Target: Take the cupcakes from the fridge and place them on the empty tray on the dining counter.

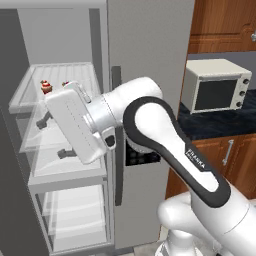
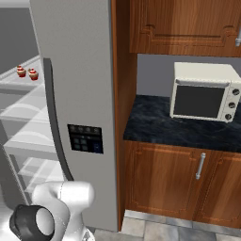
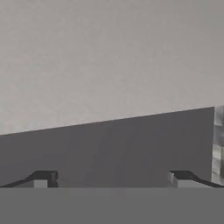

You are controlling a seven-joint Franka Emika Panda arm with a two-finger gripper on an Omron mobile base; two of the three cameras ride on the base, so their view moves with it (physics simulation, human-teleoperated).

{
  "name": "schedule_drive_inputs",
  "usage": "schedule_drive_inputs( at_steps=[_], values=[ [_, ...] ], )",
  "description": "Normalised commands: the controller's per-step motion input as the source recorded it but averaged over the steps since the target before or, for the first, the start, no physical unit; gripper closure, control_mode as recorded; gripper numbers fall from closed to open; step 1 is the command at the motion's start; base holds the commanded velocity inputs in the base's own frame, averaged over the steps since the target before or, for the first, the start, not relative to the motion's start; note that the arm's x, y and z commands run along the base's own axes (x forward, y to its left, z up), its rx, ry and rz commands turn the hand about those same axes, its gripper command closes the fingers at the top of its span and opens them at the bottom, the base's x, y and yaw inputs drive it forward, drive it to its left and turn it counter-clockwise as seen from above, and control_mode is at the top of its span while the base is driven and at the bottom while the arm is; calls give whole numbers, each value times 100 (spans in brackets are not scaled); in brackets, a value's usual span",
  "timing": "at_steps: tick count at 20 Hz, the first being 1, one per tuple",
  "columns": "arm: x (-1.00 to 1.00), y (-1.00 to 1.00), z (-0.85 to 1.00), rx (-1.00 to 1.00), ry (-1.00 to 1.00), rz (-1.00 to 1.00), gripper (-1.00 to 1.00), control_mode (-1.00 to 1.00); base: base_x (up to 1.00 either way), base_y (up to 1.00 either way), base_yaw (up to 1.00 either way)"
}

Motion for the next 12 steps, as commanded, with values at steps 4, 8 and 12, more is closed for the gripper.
schedule_drive_inputs(
  at_steps=[4,8,12],
  values=[
    [21,-100,0,-26,-11,-13,-100,-100,0,0,0],
    [29,-100,0,-32,-13,-12,-100,-100,0,0,0],
    [26,-100,0,-33,-14,-12,-100,-100,0,0,0]
  ],
)
